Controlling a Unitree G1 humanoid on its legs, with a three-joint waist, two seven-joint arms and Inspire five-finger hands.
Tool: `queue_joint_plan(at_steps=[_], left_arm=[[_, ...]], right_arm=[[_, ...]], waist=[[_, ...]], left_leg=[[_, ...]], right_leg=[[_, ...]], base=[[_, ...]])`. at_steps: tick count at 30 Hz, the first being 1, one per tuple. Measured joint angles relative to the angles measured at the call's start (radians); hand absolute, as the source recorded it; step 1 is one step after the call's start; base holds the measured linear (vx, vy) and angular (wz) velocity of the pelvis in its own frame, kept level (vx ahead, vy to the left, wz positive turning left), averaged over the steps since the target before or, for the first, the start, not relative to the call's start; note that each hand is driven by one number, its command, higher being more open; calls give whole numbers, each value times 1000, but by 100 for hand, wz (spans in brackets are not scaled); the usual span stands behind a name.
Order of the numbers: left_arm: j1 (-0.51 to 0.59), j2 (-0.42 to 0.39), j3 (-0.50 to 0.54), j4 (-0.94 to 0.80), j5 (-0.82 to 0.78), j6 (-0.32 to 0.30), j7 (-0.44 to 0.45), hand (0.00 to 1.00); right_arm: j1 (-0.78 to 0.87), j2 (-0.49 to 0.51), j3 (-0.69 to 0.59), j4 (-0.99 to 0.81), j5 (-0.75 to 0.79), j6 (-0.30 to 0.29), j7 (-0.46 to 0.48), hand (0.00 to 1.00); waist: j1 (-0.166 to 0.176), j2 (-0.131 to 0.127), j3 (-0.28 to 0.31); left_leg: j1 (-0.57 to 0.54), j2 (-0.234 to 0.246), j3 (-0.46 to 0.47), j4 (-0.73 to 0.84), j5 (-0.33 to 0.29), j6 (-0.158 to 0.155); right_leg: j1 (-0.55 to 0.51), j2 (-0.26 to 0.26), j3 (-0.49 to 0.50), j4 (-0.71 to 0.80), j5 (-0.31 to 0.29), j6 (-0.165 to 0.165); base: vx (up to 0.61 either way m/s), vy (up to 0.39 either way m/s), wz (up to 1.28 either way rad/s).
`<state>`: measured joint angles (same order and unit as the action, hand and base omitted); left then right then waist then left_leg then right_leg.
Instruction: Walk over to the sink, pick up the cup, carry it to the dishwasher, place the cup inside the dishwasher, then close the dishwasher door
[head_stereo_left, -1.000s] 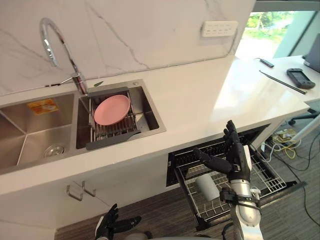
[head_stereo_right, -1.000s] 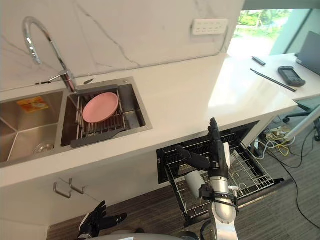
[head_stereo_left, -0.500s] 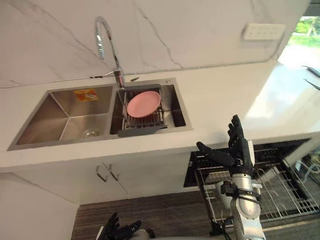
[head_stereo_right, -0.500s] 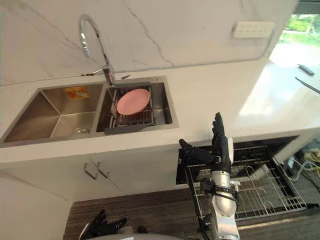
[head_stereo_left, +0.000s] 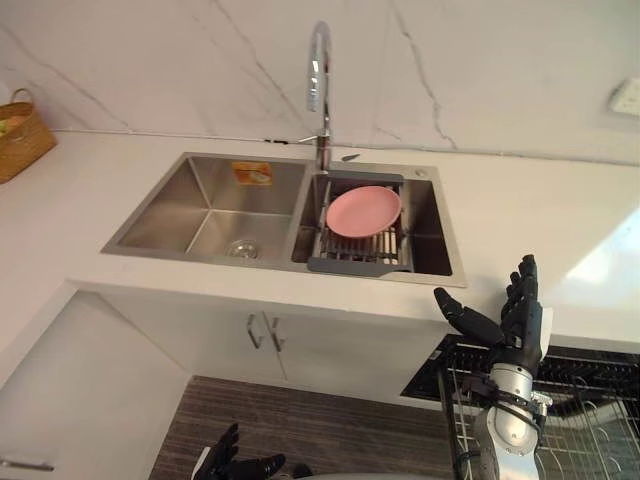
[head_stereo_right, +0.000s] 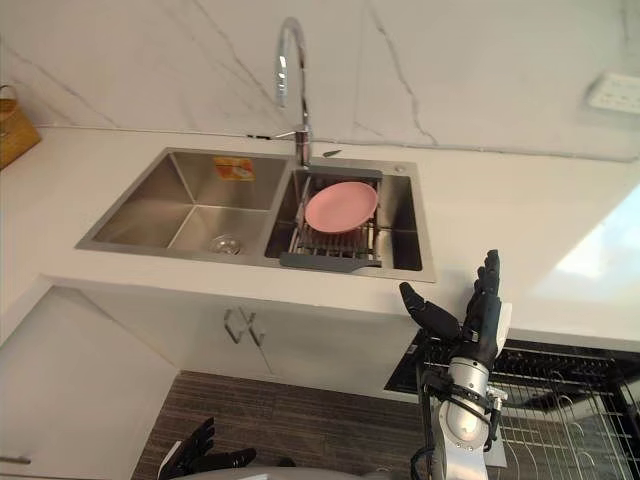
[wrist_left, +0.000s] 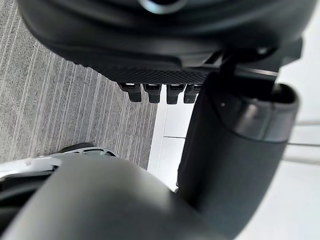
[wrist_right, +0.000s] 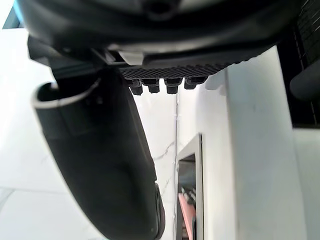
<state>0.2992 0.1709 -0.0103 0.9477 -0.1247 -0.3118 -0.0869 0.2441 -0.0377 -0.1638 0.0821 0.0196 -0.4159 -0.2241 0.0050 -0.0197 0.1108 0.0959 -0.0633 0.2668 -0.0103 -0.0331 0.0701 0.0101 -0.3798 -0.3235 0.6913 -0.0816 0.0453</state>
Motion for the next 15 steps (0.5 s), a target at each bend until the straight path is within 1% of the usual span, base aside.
queue_joint_plan(at_steps=[1,2,3,4,5,6,7,8,9,10,11,13,15], left_arm=[[0,-2,0,0,-4,3,2,100],[-1,-2,0,0,-5,3,2,100],[-2,-2,3,-1,-8,2,1,100],[-1,-1,4,-1,-13,2,1,100],[1,-2,10,-1,-15,2,0,100],[0,-3,14,-2,-16,2,0,100],[1,-5,17,-2,-16,1,-1,100],[0,-8,26,-2,-15,0,-3,100],[1,-10,30,-2,-15,-2,-3,100],[3,-11,41,-4,-15,-7,-4,100],[6,-12,52,-4,-14,-13,-5,100],[14,-25,64,-5,-14,-18,-4,100],[26,-36,79,-7,-14,-29,-4,100]], right_arm=[[1,1,29,0,-23,3,-11,100],[1,1,48,0,-30,3,-16,100],[1,1,60,-2,-39,3,-19,100],[1,2,64,-4,-47,3,-20,100],[0,2,69,-14,-64,3,-20,100],[-5,2,69,-15,-68,0,-20,100],[-12,2,68,-22,-86,-1,-23,100],[-12,1,67,-36,-104,-3,-27,100],[-10,1,66,-54,-114,-6,-32,100],[-1,1,64,-85,-124,-13,-44,100],[6,1,59,-113,-124,-22,-51,100],[8,0,39,-189,-124,-27,-66,100],[17,-2,27,-262,-123,-27,-69,100]], waist=[[-5,11,11],[-7,10,15],[-7,5,20],[-5,8,25],[1,2,26],[2,-5,25],[3,-3,28],[2,-5,32],[0,-7,37],[-1,-12,37],[-3,-19,38],[-14,-16,37],[-20,-7,30]], left_leg=[[2,2,-33,16,-9,6],[1,8,-53,24,-11,6],[0,11,-70,27,-11,6],[1,12,-76,28,-11,6],[3,12,-82,29,-12,4],[5,13,-86,35,-15,2],[3,19,-89,53,-29,-1],[-1,26,-89,73,-43,-7],[-8,35,-89,94,-58,-16],[-20,44,-91,127,-80,-34],[-23,50,-96,151,-97,-45],[-25,78,-102,186,-127,-73],[-28,110,-115,214,-151,-85]], right_leg=[[-48,24,69,90,-19,2],[-68,60,102,97,-67,19],[-79,96,117,81,-107,26],[-86,114,118,53,-124,29],[-94,145,116,-28,-142,25],[-95,156,110,-76,-143,23],[-105,175,103,-161,-143,22],[-117,188,107,-212,-143,22],[-126,199,112,-256,-139,20],[-130,211,137,-313,-114,6],[-124,214,135,-315,-86,-4],[-110,231,105,-313,-85,-5],[-88,254,75,-328,-88,-10]], base=[[46,3,70],[40,-21,73],[18,-31,51],[23,-46,43],[31,-60,26],[63,-96,18],[71,-113,3],[74,-121,-1],[81,-180,0],[91,-178,6],[111,-196,10],[217,-225,11],[240,-207,14]])
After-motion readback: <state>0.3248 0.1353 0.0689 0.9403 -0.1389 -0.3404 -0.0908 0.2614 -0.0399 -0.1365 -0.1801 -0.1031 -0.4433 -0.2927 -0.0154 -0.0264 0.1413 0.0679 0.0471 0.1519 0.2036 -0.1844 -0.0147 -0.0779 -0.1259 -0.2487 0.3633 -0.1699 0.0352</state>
